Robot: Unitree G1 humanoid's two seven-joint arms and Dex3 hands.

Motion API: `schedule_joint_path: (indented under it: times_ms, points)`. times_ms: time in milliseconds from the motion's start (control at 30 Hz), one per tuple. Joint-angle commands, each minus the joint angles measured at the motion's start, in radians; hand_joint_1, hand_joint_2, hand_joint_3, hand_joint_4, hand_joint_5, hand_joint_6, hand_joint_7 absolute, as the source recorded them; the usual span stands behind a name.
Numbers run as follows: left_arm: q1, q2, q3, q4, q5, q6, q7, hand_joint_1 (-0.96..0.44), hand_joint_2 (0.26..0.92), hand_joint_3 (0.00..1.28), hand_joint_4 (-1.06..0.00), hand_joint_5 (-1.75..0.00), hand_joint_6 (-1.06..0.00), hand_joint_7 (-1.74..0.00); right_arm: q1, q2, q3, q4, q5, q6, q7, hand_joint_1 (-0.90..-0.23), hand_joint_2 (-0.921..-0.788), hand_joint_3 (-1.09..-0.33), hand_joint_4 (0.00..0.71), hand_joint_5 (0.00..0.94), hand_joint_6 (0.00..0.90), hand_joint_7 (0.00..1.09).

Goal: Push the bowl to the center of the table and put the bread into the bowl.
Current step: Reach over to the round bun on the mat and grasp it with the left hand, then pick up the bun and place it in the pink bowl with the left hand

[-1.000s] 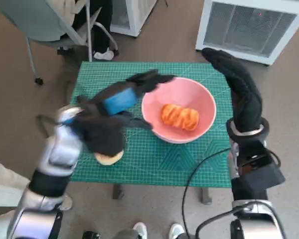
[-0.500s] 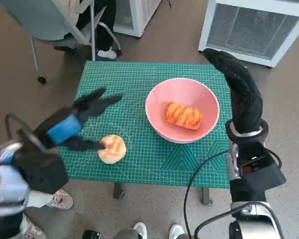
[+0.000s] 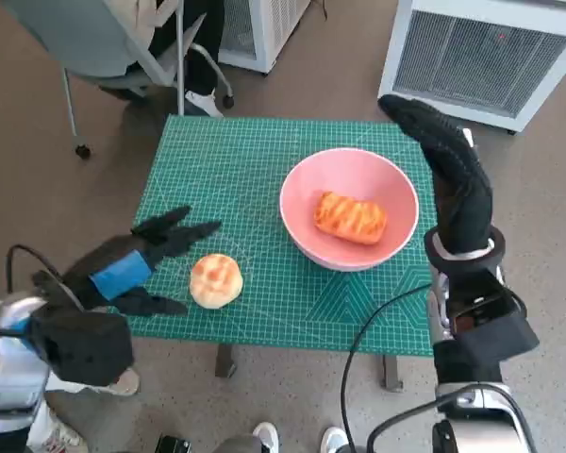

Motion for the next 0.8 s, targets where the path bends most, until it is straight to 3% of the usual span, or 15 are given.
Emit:
schedule_joint_path:
  times_ms: [33,567,667,800]
  points:
    - [-0.037,-0.022,-0.057,0.092,0.033,0.001,0.013,-0.16,0.845,0.0,-0.09,-0.01,-0.29,-0.03,0.012,-0.009,0.005,0.009,-0.005,0.011,0.015,-0.564,-0.921,-0.801,0.28,0.107,-0.001,0.71]
    - [-0.164,-0.125,-0.192,0.425,0.102,-0.025,0.077,-0.11,0.85,0.0,-0.15,-0.02,-0.31,-0.02,0.013,-0.02,0.004,0.018,0.004,0.005,0.032,-0.565,-0.921,-0.802,0.277,0.113,-0.001,0.71]
    - [-0.177,-0.139,-0.213,0.48,0.131,-0.045,0.122,-0.12,0.86,0.01,-0.19,-0.03,-0.34,-0.03,0.013,-0.019,0.005,0.018,0.006,0.006,0.036,-0.563,-0.921,-0.803,0.277,0.114,-0.001,0.71]
    - [-0.19,-0.158,-0.237,0.532,0.185,-0.038,0.196,-0.14,0.884,0.01,-0.38,-0.06,-0.45,-0.07,0.012,-0.02,0.006,0.019,0.01,0.009,0.041,-0.56,-0.921,-0.805,0.276,0.115,-0.001,0.71]
